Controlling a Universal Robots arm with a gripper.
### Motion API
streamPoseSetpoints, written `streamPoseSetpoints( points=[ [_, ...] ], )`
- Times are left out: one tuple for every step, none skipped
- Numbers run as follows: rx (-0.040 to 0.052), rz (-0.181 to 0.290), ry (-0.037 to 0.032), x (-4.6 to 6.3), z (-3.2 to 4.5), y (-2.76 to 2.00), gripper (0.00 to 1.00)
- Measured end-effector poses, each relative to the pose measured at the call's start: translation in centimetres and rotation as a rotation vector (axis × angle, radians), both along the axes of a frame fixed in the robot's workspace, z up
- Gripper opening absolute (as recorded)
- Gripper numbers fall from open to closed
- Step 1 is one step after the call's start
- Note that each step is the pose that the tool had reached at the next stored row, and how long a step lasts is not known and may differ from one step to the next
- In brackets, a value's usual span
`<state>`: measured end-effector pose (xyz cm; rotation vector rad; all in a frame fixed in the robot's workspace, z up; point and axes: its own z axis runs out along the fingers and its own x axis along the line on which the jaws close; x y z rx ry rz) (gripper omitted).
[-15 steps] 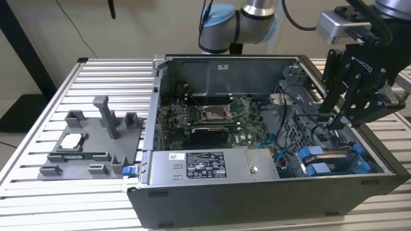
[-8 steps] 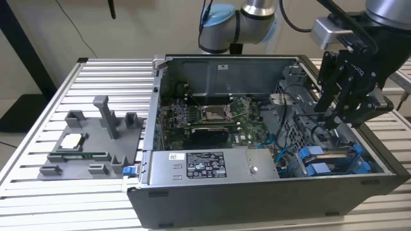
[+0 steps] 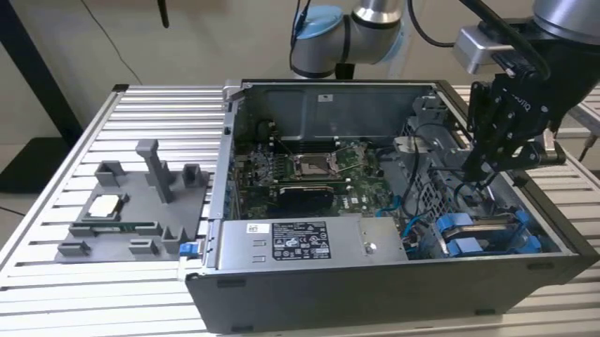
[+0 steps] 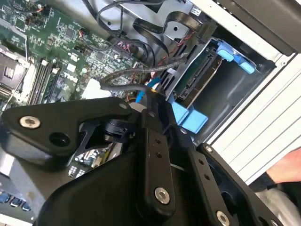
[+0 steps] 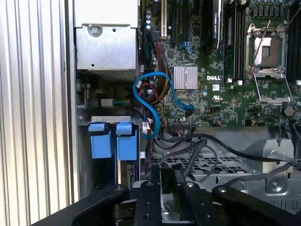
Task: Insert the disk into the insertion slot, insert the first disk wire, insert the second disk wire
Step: 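Insert the first disk wire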
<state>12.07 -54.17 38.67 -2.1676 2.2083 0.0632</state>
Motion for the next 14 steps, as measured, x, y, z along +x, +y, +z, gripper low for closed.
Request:
streamPoseSetpoints(
  points=[
    [0.0002, 0.0, -0.0006, 0.0, -0.03, 0.0, 0.19],
    [0.0002, 0.0, -0.0013, 0.0, -0.07, 0.0, 0.19],
    [0.0003, 0.0, -0.0028, 0.0, -0.13, 0.0, 0.19],
    [0.0005, 0.0, -0.0048, 0.0, -0.22, 0.0, 0.19],
    [0.0003, 0.0, -0.0062, 0.0, -0.3, 0.0, 0.19],
    [-0.0009, 0.0, -0.0066, 0.0, -0.36, 0.0, 0.19],
    [-0.0047, 0.0, -0.0067, 0.0, -0.38, -0.01, 0.19],
    [-0.0102, 0.0, -0.0067, 0.1, -0.41, -0.01, 0.19],
    [-0.0142, 0.0, -0.0067, 0.2, -0.42, -0.04, 0.19],
    [-0.0154, 0.0, -0.0065, 0.4, -0.42, -0.1, 0.19],
    [-0.0159, 0.0, -0.0061, 0.6, -0.44, -0.15, 0.19],
    [-0.0161, 0.0, -0.006, 0.8, -0.48, -0.21, 0.19],
    [-0.0162, 0.0, -0.006, 1.0, -0.54, -0.29, 0.19],
    [-0.0163, 0.0, -0.006, 1.1, -0.59, -0.37, 0.19]
  ],
)
